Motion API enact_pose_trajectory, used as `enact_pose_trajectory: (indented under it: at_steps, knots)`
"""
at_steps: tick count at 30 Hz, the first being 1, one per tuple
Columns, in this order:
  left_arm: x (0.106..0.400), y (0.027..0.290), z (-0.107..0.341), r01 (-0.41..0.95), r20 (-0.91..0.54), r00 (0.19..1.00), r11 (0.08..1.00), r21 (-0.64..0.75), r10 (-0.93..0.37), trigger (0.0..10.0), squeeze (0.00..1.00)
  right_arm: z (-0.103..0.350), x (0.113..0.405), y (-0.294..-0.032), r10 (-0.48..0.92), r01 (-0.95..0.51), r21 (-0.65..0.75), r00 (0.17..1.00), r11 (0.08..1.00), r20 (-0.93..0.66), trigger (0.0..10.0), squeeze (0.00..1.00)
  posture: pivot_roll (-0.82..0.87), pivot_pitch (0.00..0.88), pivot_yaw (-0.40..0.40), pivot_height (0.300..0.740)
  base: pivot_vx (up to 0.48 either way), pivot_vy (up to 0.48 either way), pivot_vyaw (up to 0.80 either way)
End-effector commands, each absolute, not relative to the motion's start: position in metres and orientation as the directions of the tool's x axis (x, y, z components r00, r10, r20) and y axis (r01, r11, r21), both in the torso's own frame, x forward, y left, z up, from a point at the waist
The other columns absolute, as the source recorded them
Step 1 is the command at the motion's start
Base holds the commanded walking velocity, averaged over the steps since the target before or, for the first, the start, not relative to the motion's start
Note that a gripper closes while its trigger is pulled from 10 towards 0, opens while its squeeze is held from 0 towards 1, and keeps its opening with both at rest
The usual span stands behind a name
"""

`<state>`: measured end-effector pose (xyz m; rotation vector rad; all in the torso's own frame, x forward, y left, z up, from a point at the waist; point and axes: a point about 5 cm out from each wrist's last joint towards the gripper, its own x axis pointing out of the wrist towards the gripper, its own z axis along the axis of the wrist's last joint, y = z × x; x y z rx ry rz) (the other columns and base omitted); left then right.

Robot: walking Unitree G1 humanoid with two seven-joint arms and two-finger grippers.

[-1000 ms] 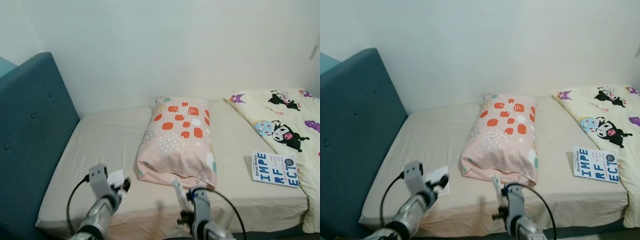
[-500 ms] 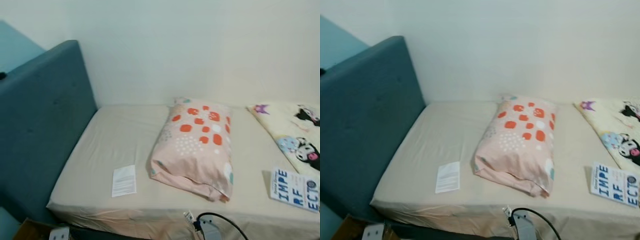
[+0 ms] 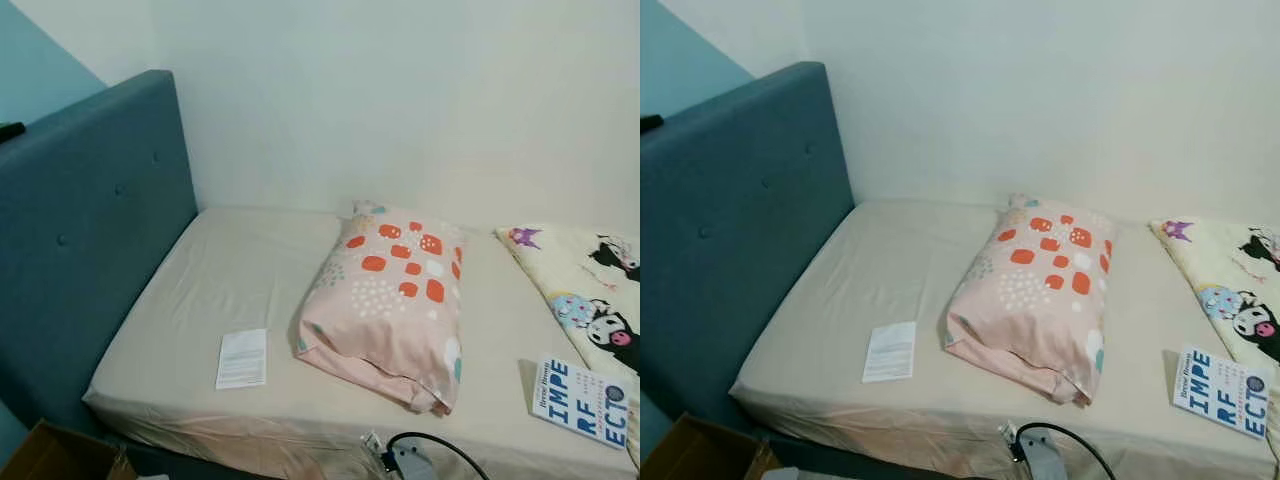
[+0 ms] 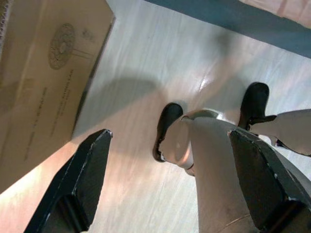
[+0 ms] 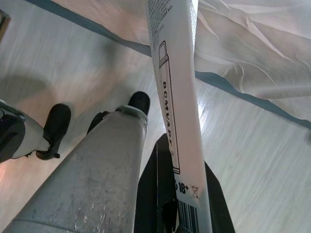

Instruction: Clean up the room

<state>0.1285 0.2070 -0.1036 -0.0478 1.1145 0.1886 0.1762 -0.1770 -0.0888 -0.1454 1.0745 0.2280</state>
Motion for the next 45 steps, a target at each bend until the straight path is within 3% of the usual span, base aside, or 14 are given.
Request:
enact_pose_trajectory:
  at_steps: [1,11,17,36,45]
  knots:
    - [0.134,0.205,-0.102,-0.161,-0.886,0.448,0.986,0.048,0.117,10.0,0.0,-0.089,0.175,-0.176,0.112,-0.252,-0.006,0.451,0.968,-0.886,10.0,0.0,0.04,0.0,-0.067,0.694,0.0,0.0,0.0]
    - [0.187,0.175,-0.084,-0.12,-0.811,0.585,0.989,-0.088,-0.001,10.0,0.0,-0.09,0.17,-0.19,0.072,-0.195,-0.02,0.452,0.981,-0.889,10.0,0.0,-0.04,0.0,-0.043,0.694,0.0,-0.144,0.0]
    - [0.208,0.17,-0.073,-0.179,-0.772,0.635,0.977,-0.116,0.025,10.0,0.0,-0.091,0.167,-0.193,0.063,-0.181,-0.022,0.451,0.983,-0.89,10.0,0.0,-0.05,0.0,-0.035,0.694,0.0,0.0,0.0]
    - [0.204,0.173,-0.075,-0.15,-0.776,0.631,0.982,-0.118,0.003,10.0,0.0,-0.091,0.166,-0.193,0.066,-0.172,-0.014,0.451,0.985,-0.89,10.0,0.0,-0.06,0.0,-0.024,0.694,0.392,0.0,0.0]
    - [0.192,0.173,-0.081,-0.161,-0.799,0.601,0.982,-0.097,0.019,10.0,0.0,-0.092,0.163,-0.193,0.072,-0.175,-0.008,0.445,0.984,-0.893,10.0,0.0,-0.06,0.0,-0.024,0.694,0.0,0.0,0.0]
